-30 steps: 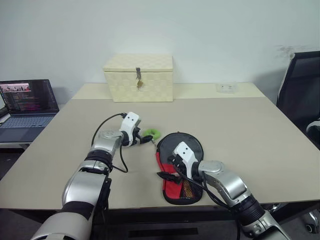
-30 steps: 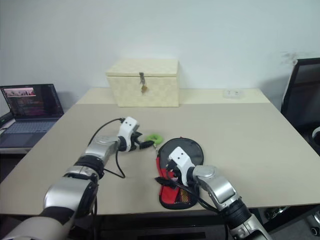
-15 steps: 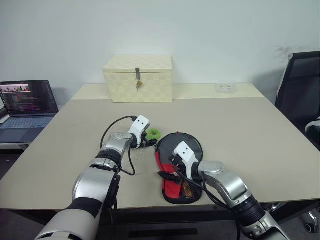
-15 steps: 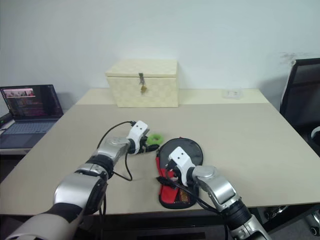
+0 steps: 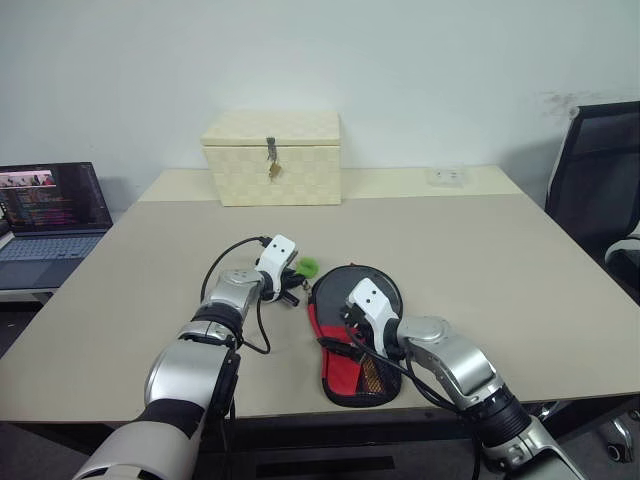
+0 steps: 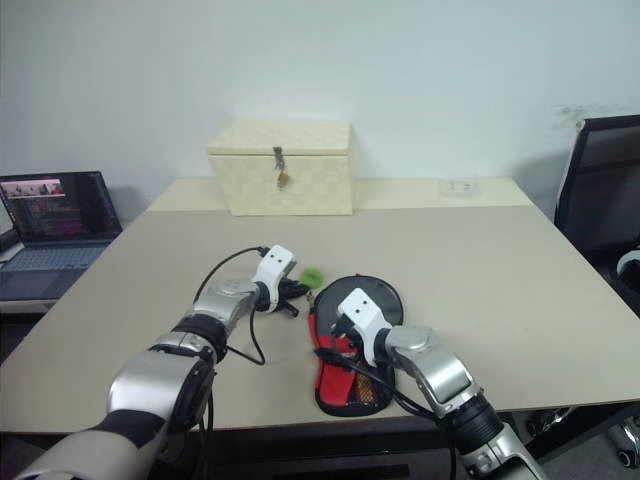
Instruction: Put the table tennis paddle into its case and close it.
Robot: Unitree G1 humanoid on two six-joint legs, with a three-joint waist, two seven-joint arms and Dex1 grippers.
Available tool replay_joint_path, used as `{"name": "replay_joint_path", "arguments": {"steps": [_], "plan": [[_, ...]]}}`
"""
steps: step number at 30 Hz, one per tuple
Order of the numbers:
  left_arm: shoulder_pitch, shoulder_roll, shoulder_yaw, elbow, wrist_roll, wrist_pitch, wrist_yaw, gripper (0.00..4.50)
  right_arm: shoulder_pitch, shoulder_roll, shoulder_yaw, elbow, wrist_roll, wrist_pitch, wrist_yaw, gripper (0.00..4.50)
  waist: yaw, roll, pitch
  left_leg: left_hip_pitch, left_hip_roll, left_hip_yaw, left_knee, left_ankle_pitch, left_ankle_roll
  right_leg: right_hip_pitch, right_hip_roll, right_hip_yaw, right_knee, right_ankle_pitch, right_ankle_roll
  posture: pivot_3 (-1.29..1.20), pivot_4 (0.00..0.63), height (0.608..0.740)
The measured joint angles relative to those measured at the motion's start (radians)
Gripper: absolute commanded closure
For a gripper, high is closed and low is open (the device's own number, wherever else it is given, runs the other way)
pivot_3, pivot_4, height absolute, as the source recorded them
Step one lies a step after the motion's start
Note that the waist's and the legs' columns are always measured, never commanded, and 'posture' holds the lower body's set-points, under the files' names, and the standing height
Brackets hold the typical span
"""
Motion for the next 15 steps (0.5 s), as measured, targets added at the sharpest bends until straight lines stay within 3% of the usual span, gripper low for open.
{"name": "replay_joint_path", "arguments": {"steps": [5,15], "plan": [[-0.053,0.013,-0.009,0.029,0.032,-0.003,0.056,4.45,-0.005,-0.022,0.020,0.025,-0.029,-0.025,0.029,0.00,0.003,0.000,0.000,-0.001,-0.001,0.000,0.001,0.000,0.000,0.000,0.000,0.000,0.000,0.000,0.001,0.00,0.150,0.740],[-0.136,-0.050,-0.108,0.072,0.183,-0.052,0.205,4.45,0.014,-0.064,0.060,0.008,-0.062,-0.040,0.084,0.00,0.001,-0.001,0.000,0.000,-0.001,0.000,0.005,0.000,0.000,0.001,0.001,0.001,0.001,-0.001,0.006,0.00,0.150,0.740]]}}
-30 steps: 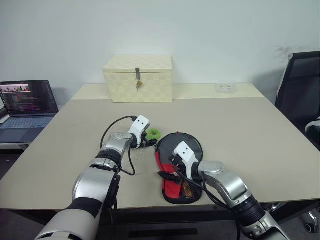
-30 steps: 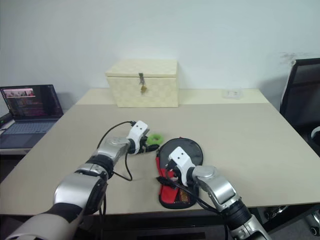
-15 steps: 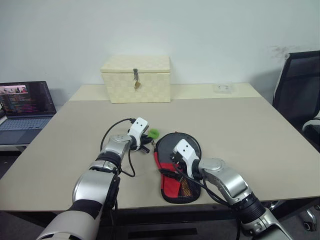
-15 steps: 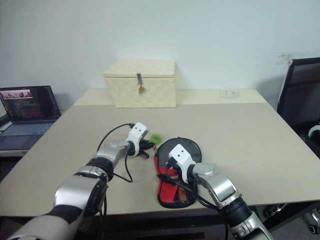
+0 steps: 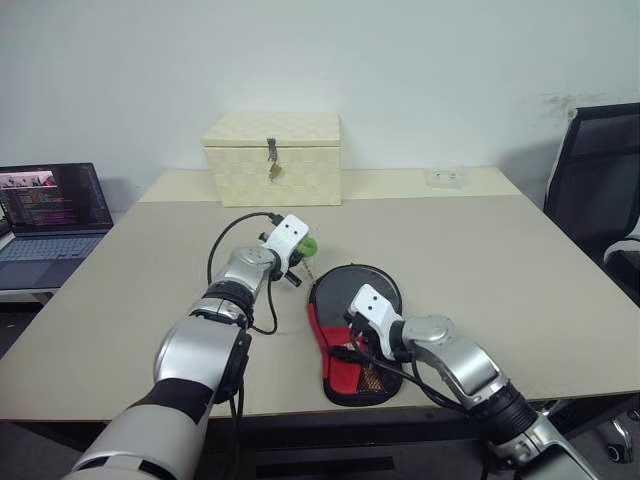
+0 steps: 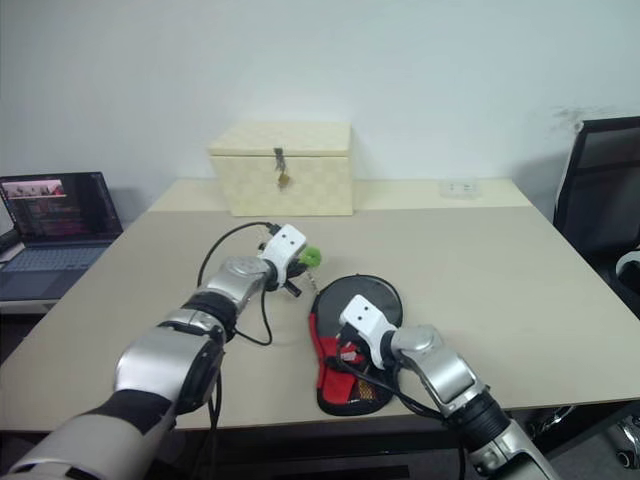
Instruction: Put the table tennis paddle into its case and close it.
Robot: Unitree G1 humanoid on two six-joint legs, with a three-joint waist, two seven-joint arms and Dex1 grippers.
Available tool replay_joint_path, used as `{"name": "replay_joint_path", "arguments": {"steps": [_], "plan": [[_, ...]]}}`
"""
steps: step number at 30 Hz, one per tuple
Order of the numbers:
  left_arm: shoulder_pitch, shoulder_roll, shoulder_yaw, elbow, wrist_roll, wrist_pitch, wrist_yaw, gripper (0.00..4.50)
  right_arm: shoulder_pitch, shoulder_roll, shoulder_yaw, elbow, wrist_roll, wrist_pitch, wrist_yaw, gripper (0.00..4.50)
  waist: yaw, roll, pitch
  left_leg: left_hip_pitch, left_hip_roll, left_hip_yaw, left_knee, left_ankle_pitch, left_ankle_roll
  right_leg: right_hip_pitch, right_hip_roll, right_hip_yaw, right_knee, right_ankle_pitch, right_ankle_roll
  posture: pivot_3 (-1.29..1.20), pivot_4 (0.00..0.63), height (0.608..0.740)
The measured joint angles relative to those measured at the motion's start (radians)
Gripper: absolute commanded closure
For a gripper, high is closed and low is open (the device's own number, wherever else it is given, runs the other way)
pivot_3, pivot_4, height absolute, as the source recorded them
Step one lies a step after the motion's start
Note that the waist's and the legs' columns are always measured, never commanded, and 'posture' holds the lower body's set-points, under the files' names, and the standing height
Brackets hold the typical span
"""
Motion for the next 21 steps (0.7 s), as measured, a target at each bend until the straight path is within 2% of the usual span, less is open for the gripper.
{"name": "replay_joint_path", "arguments": {"steps": [10,21], "plan": [[-0.023,-0.061,-0.198,0.010,0.232,-0.137,0.113,4.45,0.063,-0.038,0.032,-0.111,-0.027,0.022,0.017,0.00,0.004,-0.002,-0.005,0.000,0.000,0.000,0.000,0.000,0.000,0.001,0.000,0.000,-0.001,0.000,0.001,0.00,0.150,0.740],[-0.062,-0.122,-0.363,0.029,0.421,-0.240,0.233,4.45,0.123,-0.052,0.035,-0.229,-0.054,0.097,0.005,0.00,0.017,-0.003,-0.007,0.000,-0.001,0.000,-0.001,0.000,0.000,0.001,-0.001,0.000,-0.002,0.000,0.001,0.00,0.150,0.740]]}}
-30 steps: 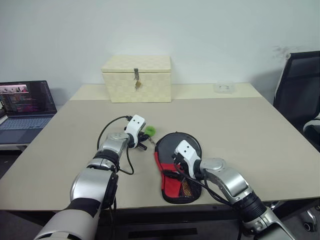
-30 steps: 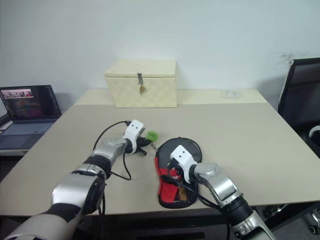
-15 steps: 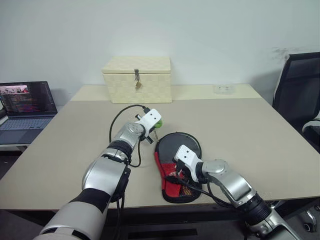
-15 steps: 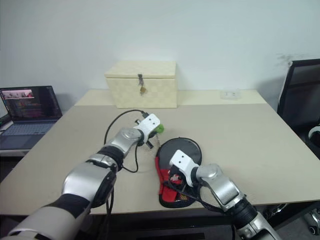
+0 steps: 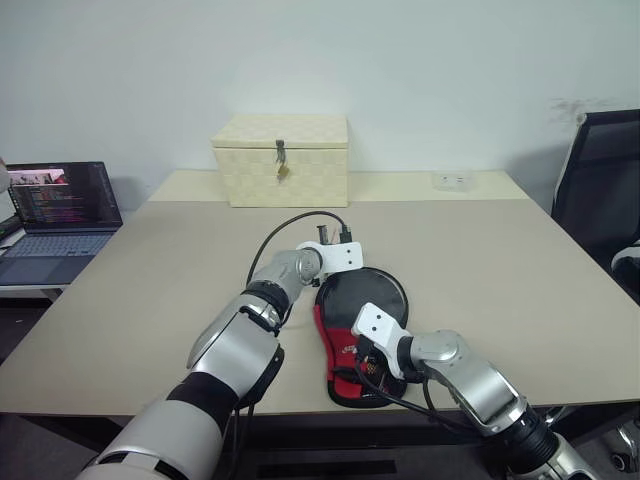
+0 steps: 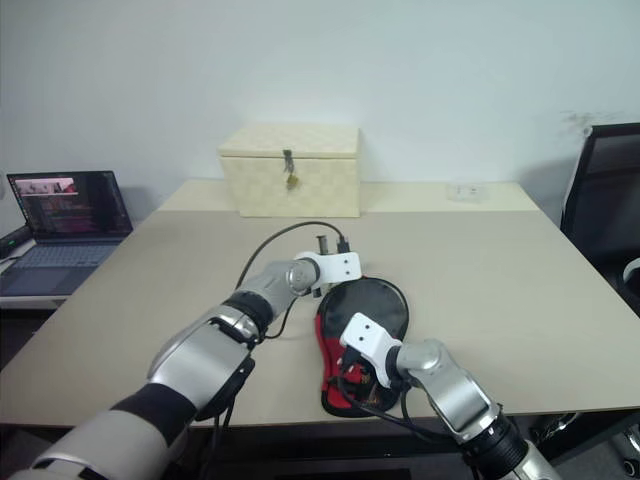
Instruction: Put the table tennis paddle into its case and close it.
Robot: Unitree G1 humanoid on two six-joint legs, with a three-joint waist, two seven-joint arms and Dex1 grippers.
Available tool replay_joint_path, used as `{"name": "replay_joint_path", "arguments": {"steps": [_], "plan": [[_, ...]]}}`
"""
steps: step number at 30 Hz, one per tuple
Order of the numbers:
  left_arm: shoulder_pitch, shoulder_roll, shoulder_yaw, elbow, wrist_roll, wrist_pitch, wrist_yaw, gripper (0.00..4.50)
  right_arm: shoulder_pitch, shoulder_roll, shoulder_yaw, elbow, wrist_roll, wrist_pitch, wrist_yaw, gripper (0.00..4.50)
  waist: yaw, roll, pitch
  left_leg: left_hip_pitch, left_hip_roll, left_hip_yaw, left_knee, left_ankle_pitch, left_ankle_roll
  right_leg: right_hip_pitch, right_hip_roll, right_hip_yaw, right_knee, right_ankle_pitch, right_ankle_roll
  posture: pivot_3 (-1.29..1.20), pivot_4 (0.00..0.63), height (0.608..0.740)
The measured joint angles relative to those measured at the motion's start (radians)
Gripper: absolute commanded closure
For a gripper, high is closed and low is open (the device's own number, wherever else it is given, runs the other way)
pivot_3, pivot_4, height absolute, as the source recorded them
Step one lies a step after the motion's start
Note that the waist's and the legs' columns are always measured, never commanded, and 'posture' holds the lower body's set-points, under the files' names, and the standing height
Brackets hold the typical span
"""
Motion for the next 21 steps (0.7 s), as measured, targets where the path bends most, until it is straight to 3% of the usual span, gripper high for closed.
{"name": "replay_joint_path", "arguments": {"steps": [21], "plan": [[-0.063,-0.105,-0.214,0.023,0.225,-0.129,0.156,4.45,0.058,0.001,0.000,-0.091,-0.008,0.055,-0.038,0.00,0.008,0.000,0.000,0.000,-0.007,0.000,-0.001,-0.001,-0.001,0.000,-0.002,0.000,-0.001,-0.001,0.002,0.00,0.150,0.740]]}}
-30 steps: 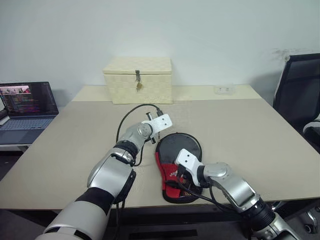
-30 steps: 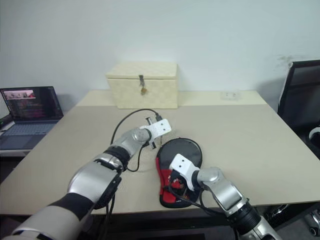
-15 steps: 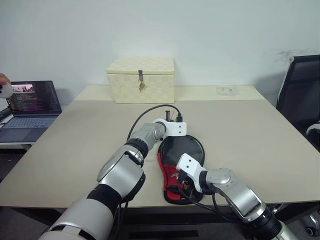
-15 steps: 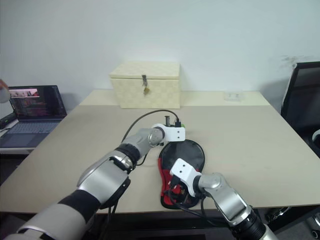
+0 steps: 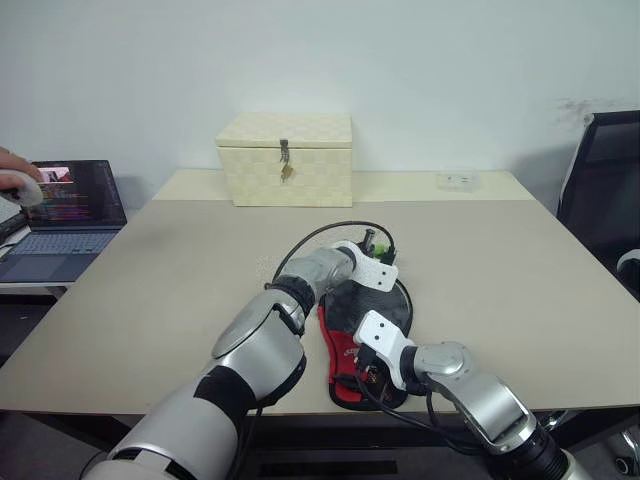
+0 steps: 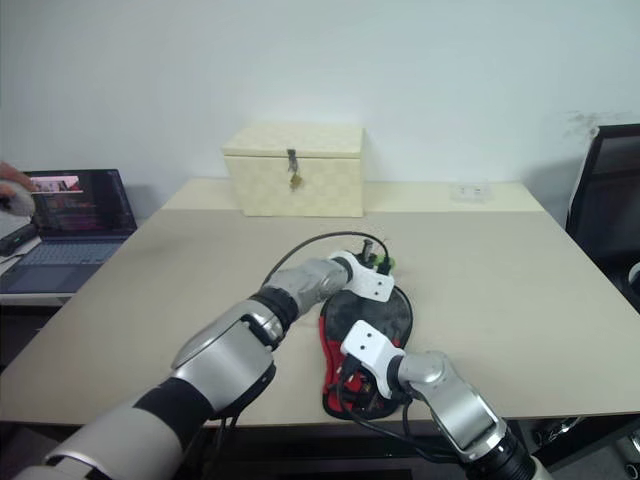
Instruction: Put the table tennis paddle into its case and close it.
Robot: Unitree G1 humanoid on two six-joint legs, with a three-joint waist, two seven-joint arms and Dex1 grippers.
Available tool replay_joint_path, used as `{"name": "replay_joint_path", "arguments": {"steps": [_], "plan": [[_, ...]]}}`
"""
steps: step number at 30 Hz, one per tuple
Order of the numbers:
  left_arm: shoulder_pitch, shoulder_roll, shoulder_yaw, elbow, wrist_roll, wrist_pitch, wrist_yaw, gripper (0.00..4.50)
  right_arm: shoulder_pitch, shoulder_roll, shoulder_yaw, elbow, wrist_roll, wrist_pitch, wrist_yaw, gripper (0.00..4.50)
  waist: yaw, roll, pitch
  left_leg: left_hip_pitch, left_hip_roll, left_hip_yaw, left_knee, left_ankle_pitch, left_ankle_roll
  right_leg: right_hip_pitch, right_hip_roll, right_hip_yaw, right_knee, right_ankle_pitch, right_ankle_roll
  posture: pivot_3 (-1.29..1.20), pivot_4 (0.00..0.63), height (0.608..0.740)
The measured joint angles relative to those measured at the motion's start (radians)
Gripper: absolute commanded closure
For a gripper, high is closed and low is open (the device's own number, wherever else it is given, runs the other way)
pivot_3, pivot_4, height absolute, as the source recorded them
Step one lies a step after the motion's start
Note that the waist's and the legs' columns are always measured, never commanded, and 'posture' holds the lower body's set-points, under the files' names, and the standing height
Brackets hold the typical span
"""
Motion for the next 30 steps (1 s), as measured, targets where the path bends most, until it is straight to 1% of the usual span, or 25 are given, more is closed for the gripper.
{"name": "replay_joint_path", "arguments": {"steps": [6,12,18,20,22,25,28,30], "plan": [[-0.001,-0.037,-0.008,0.003,0.008,-0.053,0.013,4.45,0.008,0.003,0.000,-0.005,0.000,0.000,-0.013,0.00,0.000,0.000,-0.001,0.000,-0.001,0.000,0.000,0.000,0.000,0.000,-0.001,0.000,0.000,0.000,0.001,0.00,0.150,0.740],[-0.004,-0.109,-0.008,0.008,0.007,-0.131,0.009,4.45,0.008,0.015,0.000,-0.002,0.000,0.001,-0.014,0.00,-0.001,0.000,-0.002,0.000,-0.003,0.000,0.000,0.000,0.000,0.001,-0.003,0.000,0.000,-0.001,0.001,0.00,0.150,0.740],[-0.009,-0.126,-0.004,0.008,-0.007,-0.170,-0.013,4.45,0.003,0.023,0.000,0.015,-0.001,0.001,-0.014,0.00,-0.004,0.000,-0.007,0.001,-0.003,0.000,0.000,0.000,0.000,0.001,-0.002,0.001,0.001,-0.001,0.001,0.00,0.150,0.740],[-0.009,-0.127,0.004,0.008,-0.018,-0.178,-0.037,3.73,0.000,0.026,0.000,0.023,-0.001,0.001,-0.014,0.00,-0.005,0.000,-0.009,0.002,-0.003,0.000,0.000,0.000,0.000,0.002,-0.002,0.001,0.001,-0.001,0.001,0.00,0.150,0.740],[-0.009,-0.128,0.022,0.008,-0.043,-0.190,-0.076,3.18,-0.004,0.031,0.000,0.034,-0.001,0.001,-0.014,0.00,-0.007,0.000,-0.009,0.006,-0.003,0.000,0.000,0.000,0.000,0.006,-0.002,0.000,0.001,-0.001,0.002,0.00,0.150,0.740],[-0.009,-0.129,0.047,-0.001,-0.077,-0.208,-0.128,2.05,-0.013,0.045,0.001,0.061,-0.001,0.001,-0.013,0.00,-0.011,-0.001,-0.009,0.019,-0.003,0.001,-0.005,0.000,0.000,0.019,-0.002,0.001,-0.004,-0.002,0.003,0.00,0.150,0.740],[-0.008,-0.134,0.079,-0.017,-0.116,-0.237,-0.181,0.98,-0.023,0.065,0.001,0.078,0.000,0.008,-0.013,0.00,-0.022,-0.001,-0.010,0.022,-0.002,0.001,-0.009,0.000,0.000,0.022,-0.002,0.001,-0.008,-0.002,0.003,0.00,0.150,0.740],[-0.005,-0.134,0.093,-0.021,-0.142,-0.248,-0.213,0.98,-0.033,0.076,0.002,0.090,0.002,0.009,-0.009,0.00,-0.030,-0.001,-0.010,0.024,-0.001,0.002,-0.010,0.000,0.000,0.023,-0.002,0.002,-0.008,-0.002,0.003,0.00,0.150,0.740]]}}
